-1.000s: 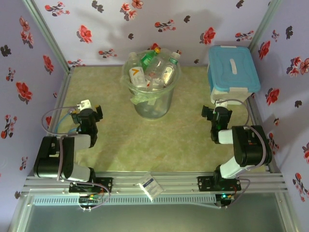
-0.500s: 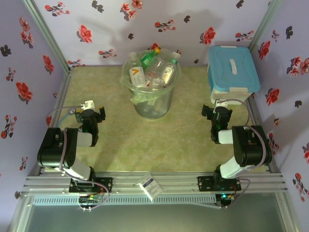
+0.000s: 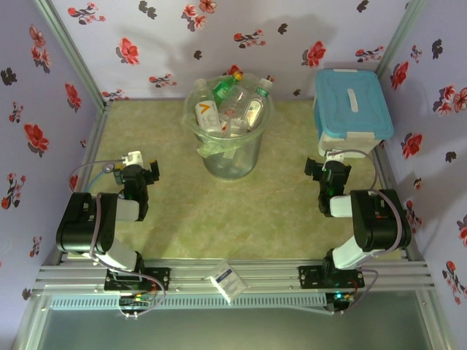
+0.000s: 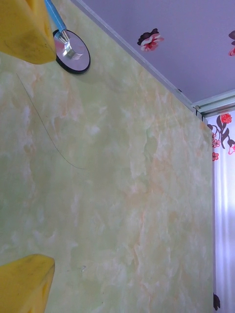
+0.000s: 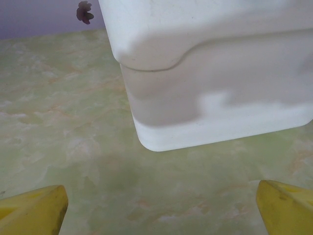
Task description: Put the plastic bottles in the bin
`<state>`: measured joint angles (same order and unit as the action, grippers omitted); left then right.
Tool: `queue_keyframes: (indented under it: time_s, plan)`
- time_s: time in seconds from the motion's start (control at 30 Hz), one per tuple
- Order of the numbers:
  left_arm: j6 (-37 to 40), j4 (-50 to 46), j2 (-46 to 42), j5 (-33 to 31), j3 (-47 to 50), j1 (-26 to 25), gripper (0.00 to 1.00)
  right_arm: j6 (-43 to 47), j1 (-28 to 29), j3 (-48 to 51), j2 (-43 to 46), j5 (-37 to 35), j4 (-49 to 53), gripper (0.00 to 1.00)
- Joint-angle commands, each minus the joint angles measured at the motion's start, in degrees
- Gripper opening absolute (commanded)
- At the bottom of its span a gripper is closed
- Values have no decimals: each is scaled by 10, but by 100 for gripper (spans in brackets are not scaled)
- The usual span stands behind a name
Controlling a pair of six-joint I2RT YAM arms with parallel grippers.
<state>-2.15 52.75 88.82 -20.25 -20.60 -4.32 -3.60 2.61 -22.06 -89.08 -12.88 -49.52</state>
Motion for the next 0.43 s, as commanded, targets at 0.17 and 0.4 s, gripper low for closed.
queue_keyframes:
  time_s: [0.17, 0.4]
  plan:
    - [12, 20, 3, 5, -7, 4, 100, -11, -6, -8, -7, 4, -4, 99]
    - [12, 23, 4, 5, -5, 5, 100, -11, -8, -2, -3, 5, -12, 99]
